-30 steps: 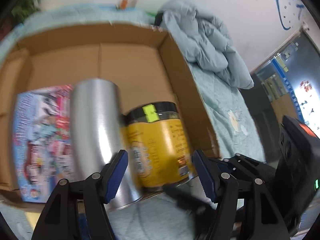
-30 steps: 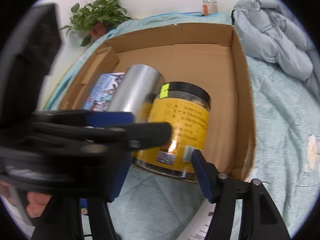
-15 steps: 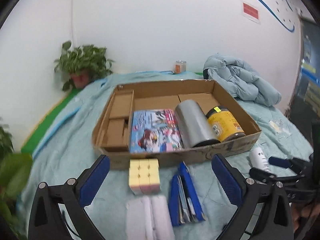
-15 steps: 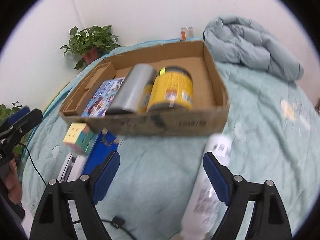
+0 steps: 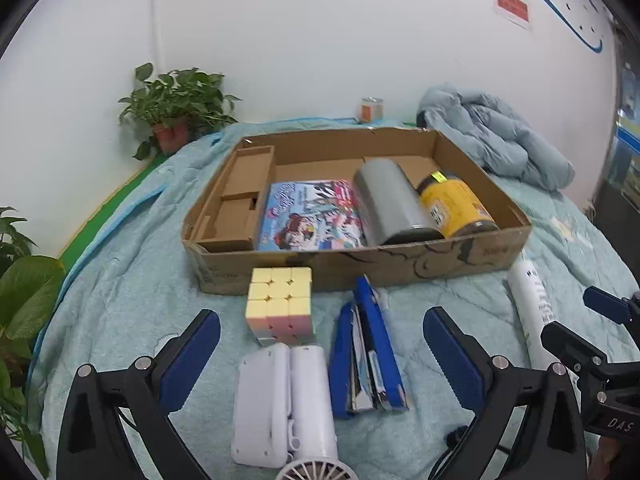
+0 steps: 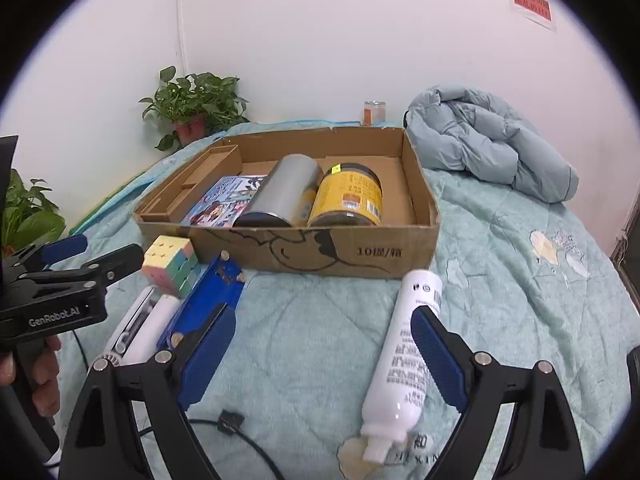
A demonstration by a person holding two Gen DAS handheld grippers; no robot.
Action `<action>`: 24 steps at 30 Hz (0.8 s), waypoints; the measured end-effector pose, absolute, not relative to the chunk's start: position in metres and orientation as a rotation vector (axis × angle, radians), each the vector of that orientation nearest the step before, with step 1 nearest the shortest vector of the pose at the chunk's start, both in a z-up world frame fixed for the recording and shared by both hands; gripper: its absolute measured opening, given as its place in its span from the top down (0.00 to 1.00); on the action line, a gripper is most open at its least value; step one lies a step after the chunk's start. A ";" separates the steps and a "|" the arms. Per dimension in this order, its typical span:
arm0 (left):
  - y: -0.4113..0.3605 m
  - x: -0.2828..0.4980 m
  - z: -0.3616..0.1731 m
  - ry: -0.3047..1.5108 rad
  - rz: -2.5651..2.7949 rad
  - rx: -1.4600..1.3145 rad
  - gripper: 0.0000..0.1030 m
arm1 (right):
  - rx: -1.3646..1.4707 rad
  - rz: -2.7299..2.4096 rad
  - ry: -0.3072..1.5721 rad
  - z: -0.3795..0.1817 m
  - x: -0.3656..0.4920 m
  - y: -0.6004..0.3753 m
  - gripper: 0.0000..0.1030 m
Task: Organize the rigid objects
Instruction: 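Withdraw both tools and move the right tool to the white spray bottle, then close the right tool on the white spray bottle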
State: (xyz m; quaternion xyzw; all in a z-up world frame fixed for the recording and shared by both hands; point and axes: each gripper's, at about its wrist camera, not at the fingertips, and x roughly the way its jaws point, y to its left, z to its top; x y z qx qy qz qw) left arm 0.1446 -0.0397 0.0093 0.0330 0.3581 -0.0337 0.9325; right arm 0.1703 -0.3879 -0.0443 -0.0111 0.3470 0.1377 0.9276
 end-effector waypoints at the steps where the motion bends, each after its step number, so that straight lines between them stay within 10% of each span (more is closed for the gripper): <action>1: -0.042 0.145 0.008 0.737 -0.074 0.069 0.01 | -0.010 0.291 0.728 -0.046 0.170 -0.391 0.13; 9: -0.056 0.144 0.000 0.792 -0.129 0.051 0.01 | 0.172 0.233 0.982 -0.092 0.187 -0.438 0.15; 14: -0.073 0.146 -0.002 0.808 -0.205 0.045 0.01 | 0.203 0.225 1.044 -0.109 0.194 -0.447 0.56; 24: -0.103 0.162 -0.007 0.920 -0.434 -0.090 0.01 | -0.048 0.283 1.047 -0.099 0.184 -0.446 0.58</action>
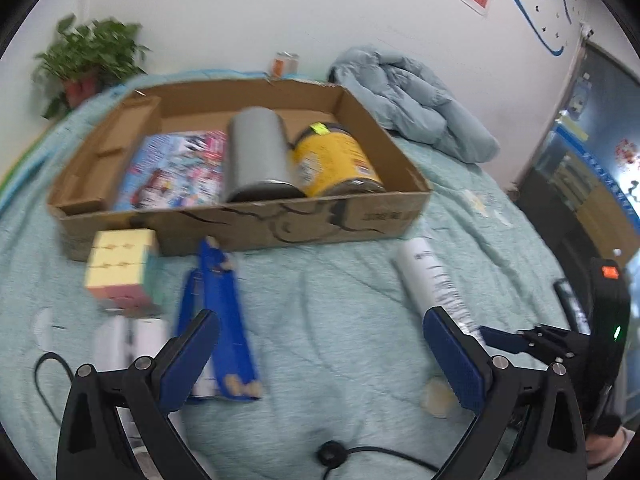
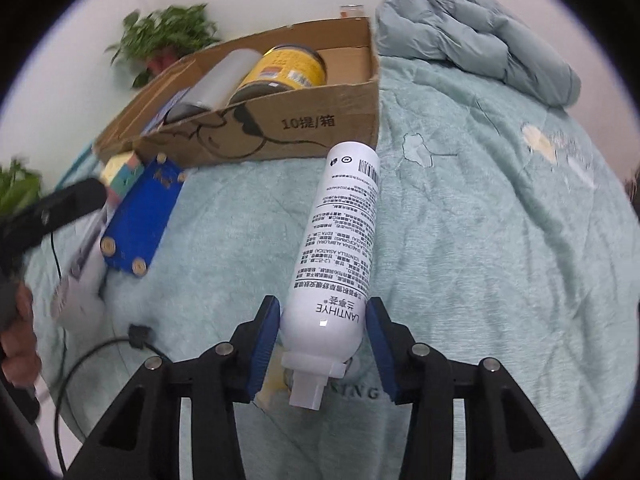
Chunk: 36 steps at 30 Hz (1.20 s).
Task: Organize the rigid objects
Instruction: 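Close the right tool on the white spray bottle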
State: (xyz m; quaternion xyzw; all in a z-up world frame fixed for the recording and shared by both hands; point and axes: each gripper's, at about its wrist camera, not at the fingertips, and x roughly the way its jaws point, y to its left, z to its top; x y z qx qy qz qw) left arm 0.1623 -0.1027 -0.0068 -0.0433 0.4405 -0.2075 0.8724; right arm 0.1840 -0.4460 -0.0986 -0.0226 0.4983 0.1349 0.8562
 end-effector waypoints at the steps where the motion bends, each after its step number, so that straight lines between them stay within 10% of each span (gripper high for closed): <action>1: -0.107 0.166 -0.009 0.943 -0.466 -0.109 0.01 | -0.114 0.294 1.041 -0.097 0.180 -0.441 0.58; 36: -0.146 0.200 -0.053 1.222 -0.555 -0.058 0.38 | -0.007 0.523 1.086 -0.108 0.171 -0.377 0.55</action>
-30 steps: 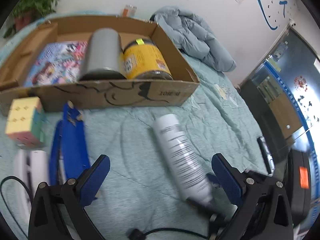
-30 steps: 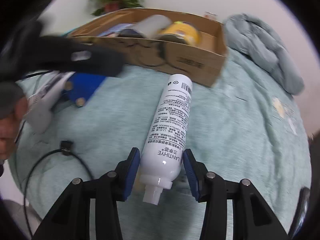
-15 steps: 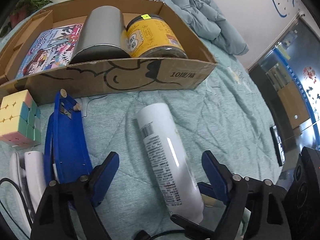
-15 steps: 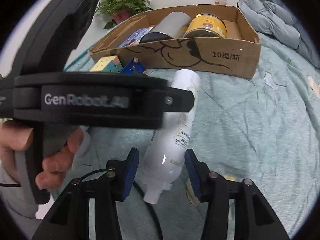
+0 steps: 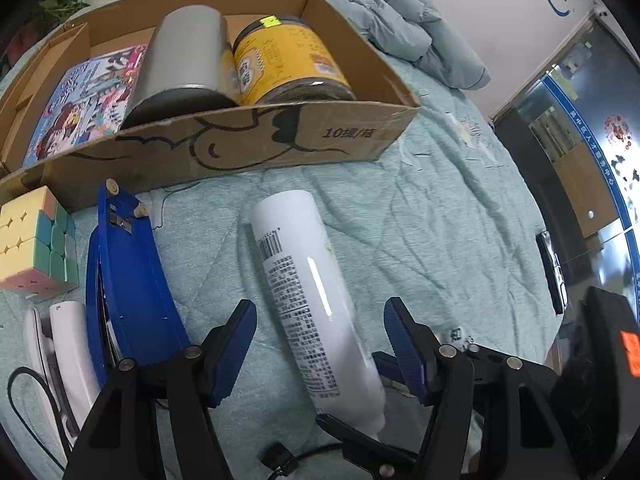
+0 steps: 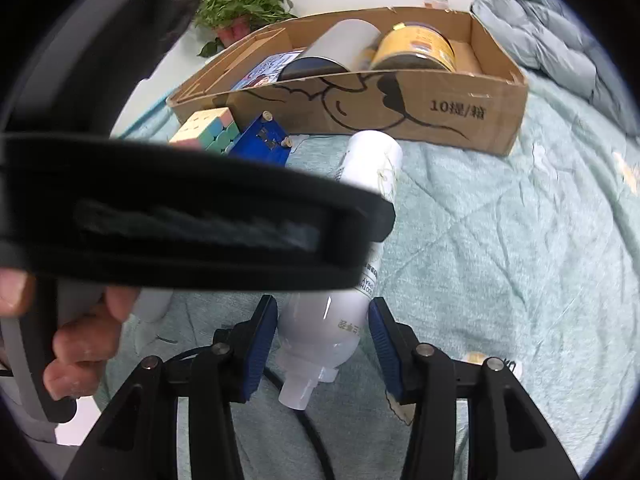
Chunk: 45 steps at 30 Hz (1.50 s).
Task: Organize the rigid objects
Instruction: 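Close the right tool on the white spray bottle, then lift the spray bottle with the right tool and carry it over the box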
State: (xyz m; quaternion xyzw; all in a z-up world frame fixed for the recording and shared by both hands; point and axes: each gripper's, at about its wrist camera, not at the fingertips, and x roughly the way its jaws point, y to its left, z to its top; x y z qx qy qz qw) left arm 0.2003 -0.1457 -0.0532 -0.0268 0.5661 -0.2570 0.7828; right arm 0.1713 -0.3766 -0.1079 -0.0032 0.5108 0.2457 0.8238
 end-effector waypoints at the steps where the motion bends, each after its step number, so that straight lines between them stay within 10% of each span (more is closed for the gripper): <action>1: -0.146 0.199 -0.050 1.217 -0.558 -0.051 0.38 | 0.013 0.527 1.092 -0.109 0.171 -0.381 0.55; 27: -0.151 0.208 -0.077 1.304 -0.529 -0.105 0.52 | 0.090 0.591 1.097 -0.122 0.184 -0.407 0.56; 45: -0.146 0.258 0.098 0.977 -0.591 -0.065 0.54 | -0.015 0.565 0.772 -0.001 0.230 -0.402 0.56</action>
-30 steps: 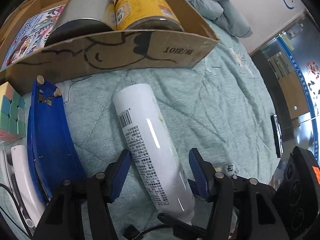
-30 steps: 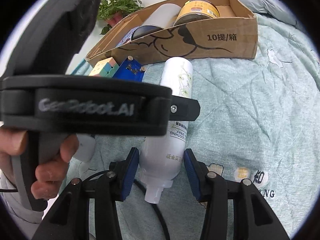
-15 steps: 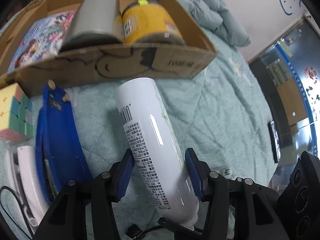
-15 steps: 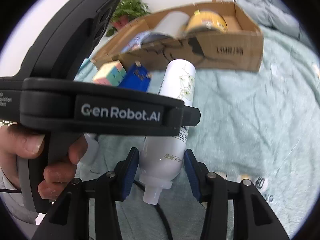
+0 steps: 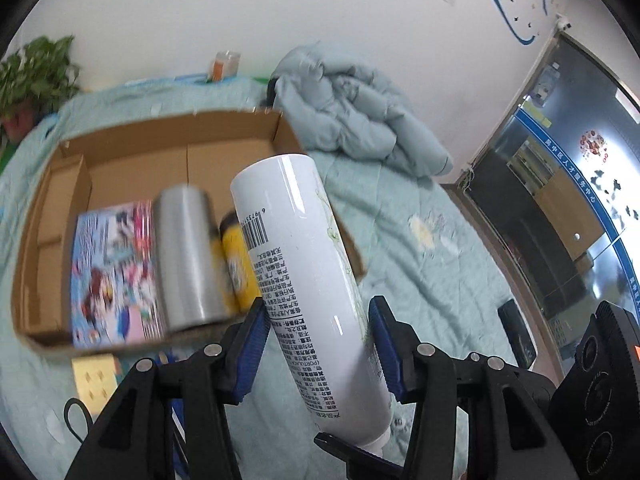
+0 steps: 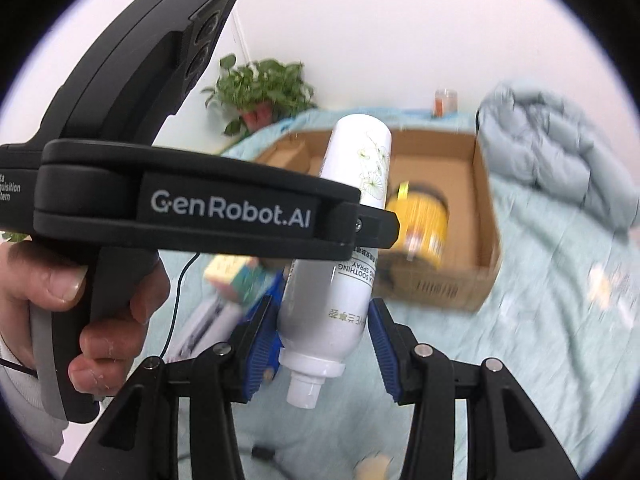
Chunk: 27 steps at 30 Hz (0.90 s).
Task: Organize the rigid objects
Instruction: 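Lift the spray bottle with the right tool and carry it over the box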
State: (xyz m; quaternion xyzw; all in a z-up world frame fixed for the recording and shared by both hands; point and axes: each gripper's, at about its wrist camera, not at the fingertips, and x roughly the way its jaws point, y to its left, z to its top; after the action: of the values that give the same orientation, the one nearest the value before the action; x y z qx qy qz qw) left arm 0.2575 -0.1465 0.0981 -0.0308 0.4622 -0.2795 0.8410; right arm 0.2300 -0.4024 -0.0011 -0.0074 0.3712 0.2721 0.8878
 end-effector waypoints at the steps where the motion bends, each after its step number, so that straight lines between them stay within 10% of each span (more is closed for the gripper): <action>1: -0.153 0.265 0.106 0.967 -0.595 -0.062 0.54 | -0.022 0.563 0.759 0.004 0.235 -0.403 0.56; 27: -0.230 0.402 0.146 1.040 -0.679 -0.110 0.54 | -0.133 0.473 0.775 0.059 0.338 -0.421 0.56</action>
State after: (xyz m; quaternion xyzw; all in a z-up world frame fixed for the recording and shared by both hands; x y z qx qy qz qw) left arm 0.4025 -0.2296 0.1464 -0.0515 0.4871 -0.3178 0.8118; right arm 0.3378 -0.4213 0.0590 -0.0642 0.3738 0.2285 0.8966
